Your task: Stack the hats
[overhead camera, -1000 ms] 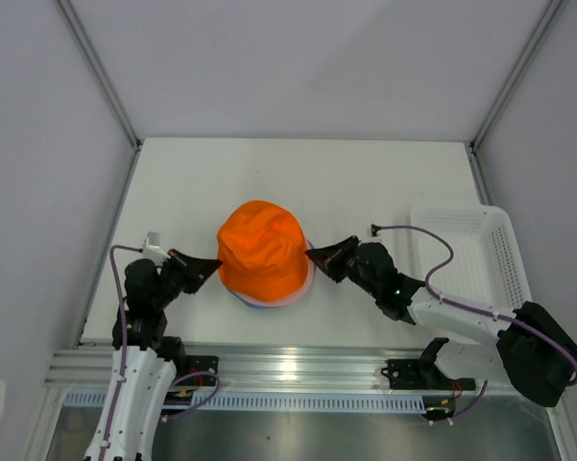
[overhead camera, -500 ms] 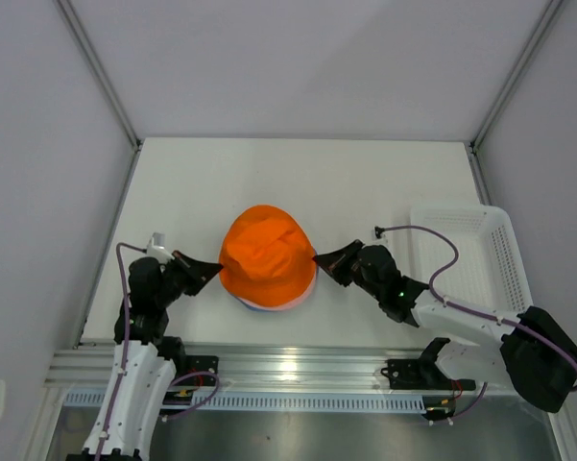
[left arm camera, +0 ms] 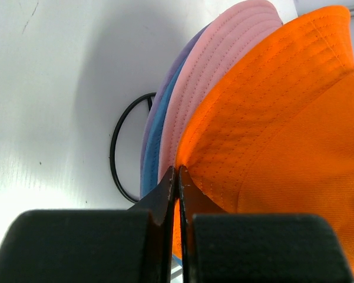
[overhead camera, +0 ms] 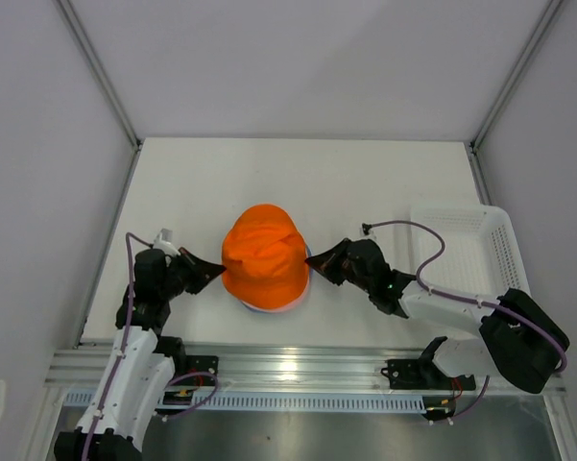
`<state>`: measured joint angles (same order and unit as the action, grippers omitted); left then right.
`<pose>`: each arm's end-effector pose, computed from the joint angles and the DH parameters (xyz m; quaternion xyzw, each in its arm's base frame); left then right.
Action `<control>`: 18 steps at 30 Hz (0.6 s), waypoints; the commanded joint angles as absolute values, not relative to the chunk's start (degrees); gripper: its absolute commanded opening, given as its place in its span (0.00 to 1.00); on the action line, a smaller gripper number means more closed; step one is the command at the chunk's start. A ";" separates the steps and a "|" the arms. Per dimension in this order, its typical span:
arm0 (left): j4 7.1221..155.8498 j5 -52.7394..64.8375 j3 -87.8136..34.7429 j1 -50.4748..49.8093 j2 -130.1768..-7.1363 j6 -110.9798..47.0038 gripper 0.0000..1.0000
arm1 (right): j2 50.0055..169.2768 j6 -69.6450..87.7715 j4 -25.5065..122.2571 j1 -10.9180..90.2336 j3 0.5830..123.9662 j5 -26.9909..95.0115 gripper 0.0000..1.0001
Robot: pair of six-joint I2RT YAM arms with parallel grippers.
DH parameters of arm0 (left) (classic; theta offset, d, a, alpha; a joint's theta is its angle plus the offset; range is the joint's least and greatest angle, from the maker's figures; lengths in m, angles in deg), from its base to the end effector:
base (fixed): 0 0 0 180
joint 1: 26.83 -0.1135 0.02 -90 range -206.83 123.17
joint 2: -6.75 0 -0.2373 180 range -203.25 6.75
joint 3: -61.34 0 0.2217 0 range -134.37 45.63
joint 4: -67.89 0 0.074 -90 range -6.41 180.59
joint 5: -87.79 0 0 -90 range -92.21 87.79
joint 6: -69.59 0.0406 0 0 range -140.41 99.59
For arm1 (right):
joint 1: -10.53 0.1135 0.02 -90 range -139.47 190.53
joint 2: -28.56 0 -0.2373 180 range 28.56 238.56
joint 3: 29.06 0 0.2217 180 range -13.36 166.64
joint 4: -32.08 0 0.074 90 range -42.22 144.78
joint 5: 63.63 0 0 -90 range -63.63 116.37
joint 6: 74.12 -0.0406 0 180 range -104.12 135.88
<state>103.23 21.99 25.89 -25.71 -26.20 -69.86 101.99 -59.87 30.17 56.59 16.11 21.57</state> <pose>0.1353 -0.0193 0.1920 -0.2600 0.8244 -0.3662 0.3443 0.1760 0.1778 0.1852 0.2388 0.8149 0.4431 0.2873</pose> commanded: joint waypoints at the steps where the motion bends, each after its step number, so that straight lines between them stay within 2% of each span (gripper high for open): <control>1: 111.45 16.77 26.30 -25.43 -28.14 -65.50 0.01 | 105.02 -54.79 46.28 56.32 15.28 19.34 0.00; 5: 111.63 18.26 24.81 -25.34 -27.27 -64.18 0.02 | 105.03 -52.16 49.62 56.32 16.78 19.51 0.00; 9: 113.73 19.15 21.21 -25.34 -23.40 -62.60 0.20 | 102.22 -47.42 53.91 56.06 20.29 18.37 0.00; 11: 116.27 18.79 17.53 -25.34 -22.61 -60.50 0.25 | 100.90 -43.91 55.16 55.97 23.18 18.54 0.00; 13: 118.03 18.79 14.72 -25.34 -23.13 -58.57 0.36 | 100.19 -39.86 59.54 55.79 25.65 18.81 0.15; 14: 119.35 18.97 13.13 -25.34 -23.39 -57.94 0.39 | 100.10 -38.71 60.86 55.71 26.88 18.72 0.54; 15: 120.06 18.80 12.24 -25.34 -23.66 -57.68 0.45 | 99.49 -37.48 63.49 55.71 28.81 18.72 0.64; 16: 120.41 18.88 10.76 -25.34 -23.66 -57.15 0.46 | 98.97 -36.78 64.03 55.71 29.52 19.33 0.72; 17: 121.02 19.06 9.26 -25.34 -23.66 -56.97 0.48 | 98.44 -36.25 65.00 55.45 30.23 19.60 0.86; 18: 121.47 18.71 7.68 -25.34 -23.49 -56.54 0.52 | 96.95 -35.72 65.62 55.27 31.80 19.78 0.92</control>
<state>118.48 19.31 13.08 -25.47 -23.60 -60.09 100.28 -41.75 57.85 55.59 27.33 20.65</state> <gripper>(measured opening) 0.489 0.859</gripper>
